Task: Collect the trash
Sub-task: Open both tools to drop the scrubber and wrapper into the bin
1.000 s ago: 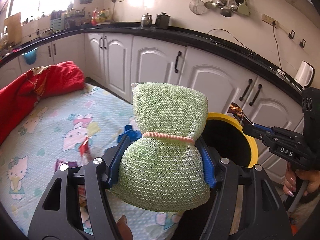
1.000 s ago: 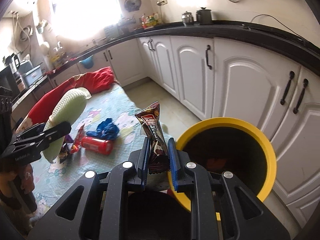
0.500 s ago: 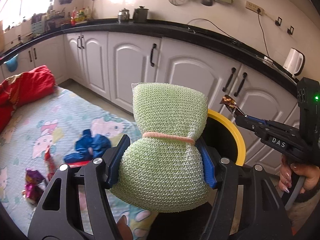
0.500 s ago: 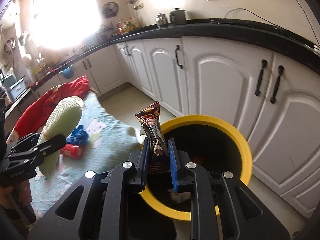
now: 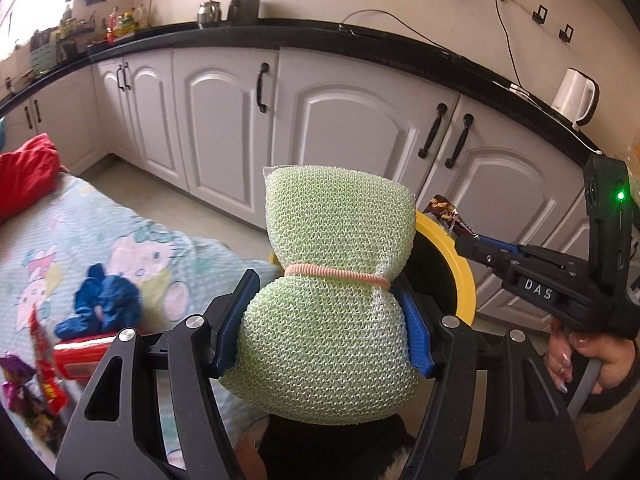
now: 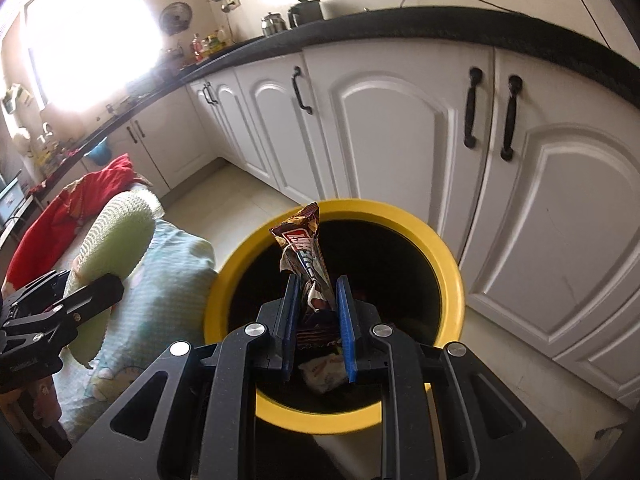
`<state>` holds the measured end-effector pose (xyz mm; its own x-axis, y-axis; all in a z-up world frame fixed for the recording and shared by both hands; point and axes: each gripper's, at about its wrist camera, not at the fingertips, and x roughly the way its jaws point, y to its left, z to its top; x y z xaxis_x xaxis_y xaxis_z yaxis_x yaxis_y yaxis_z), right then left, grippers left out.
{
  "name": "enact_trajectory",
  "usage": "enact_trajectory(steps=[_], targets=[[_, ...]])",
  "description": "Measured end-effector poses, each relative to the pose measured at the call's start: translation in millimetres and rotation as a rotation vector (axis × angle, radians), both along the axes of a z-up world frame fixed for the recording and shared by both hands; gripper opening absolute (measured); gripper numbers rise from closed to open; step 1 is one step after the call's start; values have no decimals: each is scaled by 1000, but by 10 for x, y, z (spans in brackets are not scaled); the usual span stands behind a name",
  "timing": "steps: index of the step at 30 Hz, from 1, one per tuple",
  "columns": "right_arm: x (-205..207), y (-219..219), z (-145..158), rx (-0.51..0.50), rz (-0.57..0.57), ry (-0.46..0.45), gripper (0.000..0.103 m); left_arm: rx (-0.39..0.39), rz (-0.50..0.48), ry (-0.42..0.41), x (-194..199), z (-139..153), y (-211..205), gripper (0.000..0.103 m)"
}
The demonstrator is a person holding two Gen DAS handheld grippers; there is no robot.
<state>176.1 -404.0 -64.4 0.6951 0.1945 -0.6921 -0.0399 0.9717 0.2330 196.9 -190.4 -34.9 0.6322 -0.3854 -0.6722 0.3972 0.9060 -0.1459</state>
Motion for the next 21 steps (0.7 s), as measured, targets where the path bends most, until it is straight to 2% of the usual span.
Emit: enact_trajectory(steps=[9, 21], targets=[[59, -109, -190, 13, -30, 44, 18, 20, -27, 48, 210, -223, -274, 57], [103, -220, -320, 39, -59, 72, 19, 32, -26, 88, 397, -404, -386, 59]])
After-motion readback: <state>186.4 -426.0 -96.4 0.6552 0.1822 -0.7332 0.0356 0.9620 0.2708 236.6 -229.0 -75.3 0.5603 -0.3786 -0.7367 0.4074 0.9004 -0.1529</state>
